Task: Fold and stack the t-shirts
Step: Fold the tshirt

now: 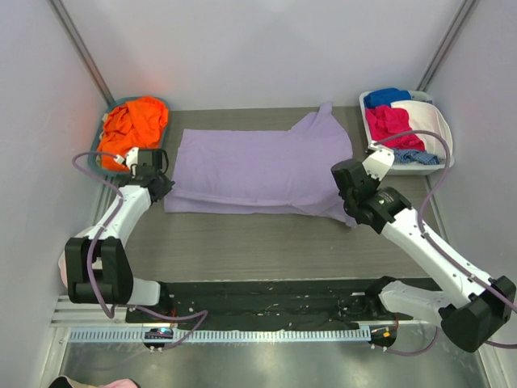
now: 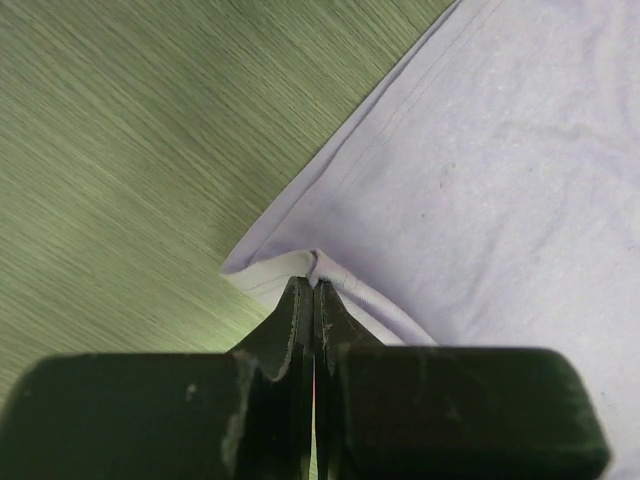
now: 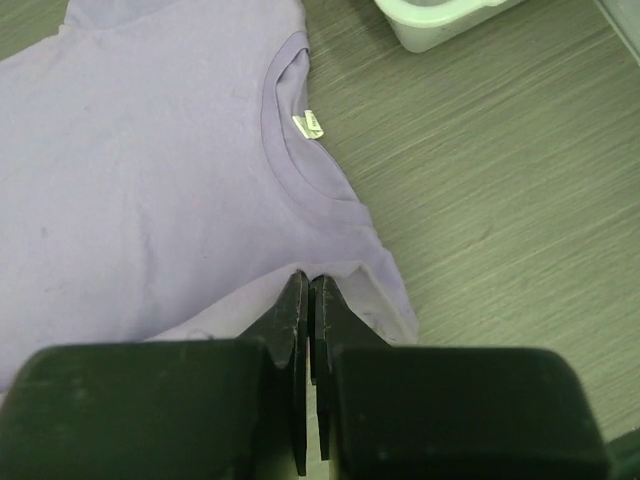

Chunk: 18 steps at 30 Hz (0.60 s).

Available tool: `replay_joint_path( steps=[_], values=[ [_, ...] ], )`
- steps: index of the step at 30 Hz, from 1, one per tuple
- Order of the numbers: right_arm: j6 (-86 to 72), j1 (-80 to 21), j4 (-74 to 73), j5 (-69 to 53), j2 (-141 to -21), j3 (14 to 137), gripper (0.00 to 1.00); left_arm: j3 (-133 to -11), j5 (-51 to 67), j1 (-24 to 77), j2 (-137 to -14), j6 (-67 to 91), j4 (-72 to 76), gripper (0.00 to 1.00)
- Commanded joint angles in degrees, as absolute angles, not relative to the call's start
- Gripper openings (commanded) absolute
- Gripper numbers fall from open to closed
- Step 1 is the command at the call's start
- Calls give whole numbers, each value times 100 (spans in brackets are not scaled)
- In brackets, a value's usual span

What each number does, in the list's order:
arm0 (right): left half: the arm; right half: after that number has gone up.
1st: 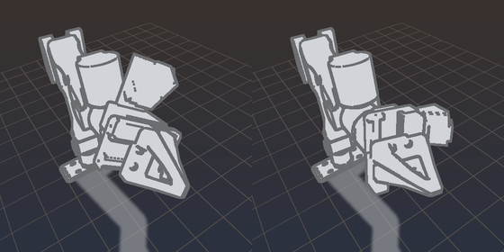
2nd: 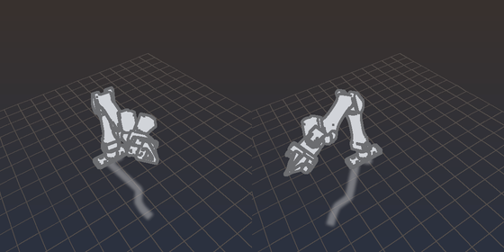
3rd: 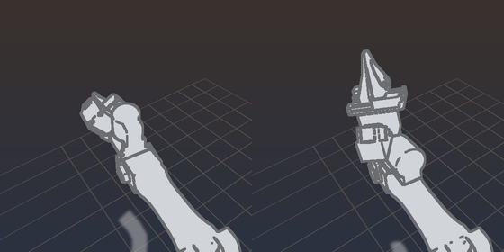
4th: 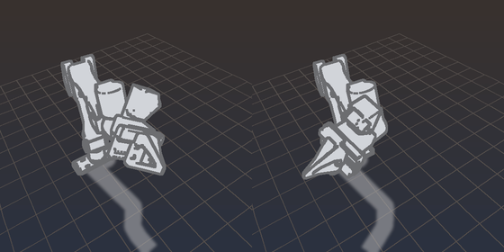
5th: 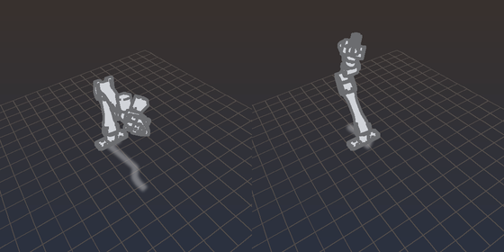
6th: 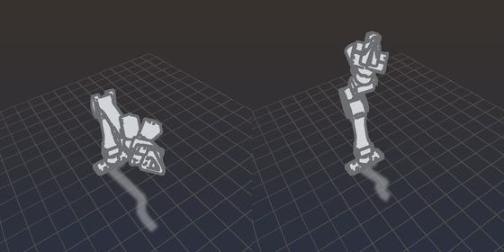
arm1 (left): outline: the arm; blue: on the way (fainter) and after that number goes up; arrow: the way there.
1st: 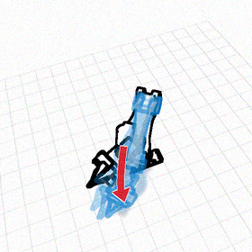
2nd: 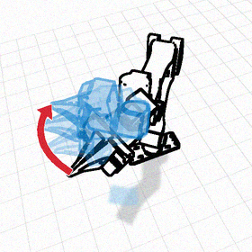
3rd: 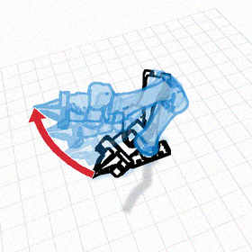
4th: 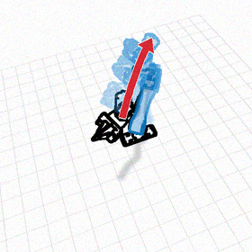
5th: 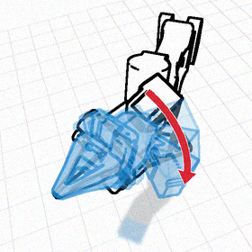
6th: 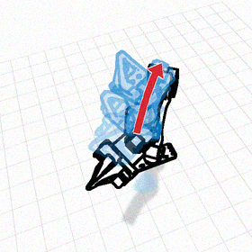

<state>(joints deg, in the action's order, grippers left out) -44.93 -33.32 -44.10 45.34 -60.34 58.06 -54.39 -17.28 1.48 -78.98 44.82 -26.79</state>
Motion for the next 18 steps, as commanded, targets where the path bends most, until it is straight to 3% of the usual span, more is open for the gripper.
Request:
replay_joint_path(
  steps=[1,18],
  values=[
    [-3719,-3059,-3446,4096,-6398,5967,1,-5669,-1758,114,-8068,4491,-2364,0],
    [-2312,-2453,-2224,3288,-8235,7136,1,-6117,-1644,114,-8797,4403,-2197,0]
  ],
)
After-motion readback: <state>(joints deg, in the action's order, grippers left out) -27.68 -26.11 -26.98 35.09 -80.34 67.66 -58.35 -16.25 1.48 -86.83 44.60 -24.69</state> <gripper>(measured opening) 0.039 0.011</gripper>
